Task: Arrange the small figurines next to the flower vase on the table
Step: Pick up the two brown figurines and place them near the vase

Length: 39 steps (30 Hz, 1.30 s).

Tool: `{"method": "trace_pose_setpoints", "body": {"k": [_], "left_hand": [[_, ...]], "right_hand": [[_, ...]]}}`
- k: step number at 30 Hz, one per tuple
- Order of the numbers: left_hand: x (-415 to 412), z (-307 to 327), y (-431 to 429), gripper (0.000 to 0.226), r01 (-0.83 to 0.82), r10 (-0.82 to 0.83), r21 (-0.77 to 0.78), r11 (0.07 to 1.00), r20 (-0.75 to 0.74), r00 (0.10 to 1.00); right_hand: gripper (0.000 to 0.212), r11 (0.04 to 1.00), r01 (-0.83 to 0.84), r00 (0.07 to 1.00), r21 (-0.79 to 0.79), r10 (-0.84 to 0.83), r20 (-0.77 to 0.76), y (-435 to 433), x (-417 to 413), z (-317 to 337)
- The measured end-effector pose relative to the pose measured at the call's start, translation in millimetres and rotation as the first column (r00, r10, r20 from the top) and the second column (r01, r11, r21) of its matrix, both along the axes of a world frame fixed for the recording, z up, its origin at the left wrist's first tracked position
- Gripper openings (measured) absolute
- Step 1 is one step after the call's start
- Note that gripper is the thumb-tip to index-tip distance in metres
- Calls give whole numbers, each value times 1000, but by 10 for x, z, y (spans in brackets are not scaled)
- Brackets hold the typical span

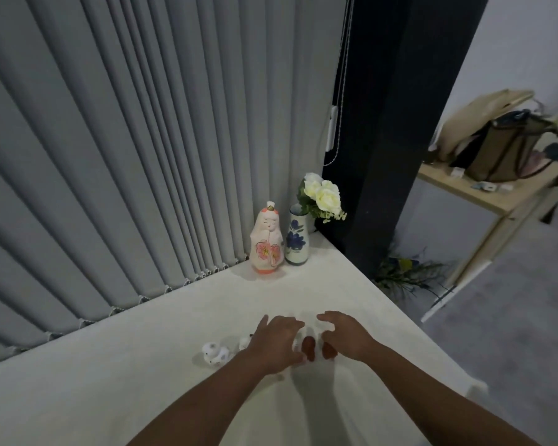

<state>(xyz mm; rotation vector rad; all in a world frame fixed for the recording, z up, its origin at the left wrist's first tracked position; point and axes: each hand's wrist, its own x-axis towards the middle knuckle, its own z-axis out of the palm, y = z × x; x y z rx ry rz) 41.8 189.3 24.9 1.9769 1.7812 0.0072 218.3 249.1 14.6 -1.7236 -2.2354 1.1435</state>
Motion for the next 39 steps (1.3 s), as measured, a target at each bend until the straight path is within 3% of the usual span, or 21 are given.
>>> {"method": "trace_pose_setpoints", "body": {"k": [9,16,23,31,39], "left_hand": [[54,-205,170,55,80,-77,31,996,-79,994],[83,-323,219,36,103,-97,107,989,-59,994],[144,-264,349,38,137,-134,72,988,-46,990],[369,-151,608,41,-47,48,-23,999,58,997],[834,-117,943,43,-218,222,-49,975,107,969]], "right_hand": [[48,1000,12,995,6,-13,99,-178,48,-190],[45,984,169,984,50,-172,47,-223,-9,-310],[43,993,87,995,80,-91,46,-187,150,-376],[22,995,-10,998,101,17,-65,152,460,-400],[22,992,-81,990,97,91,-106,820,874,-366]]}}
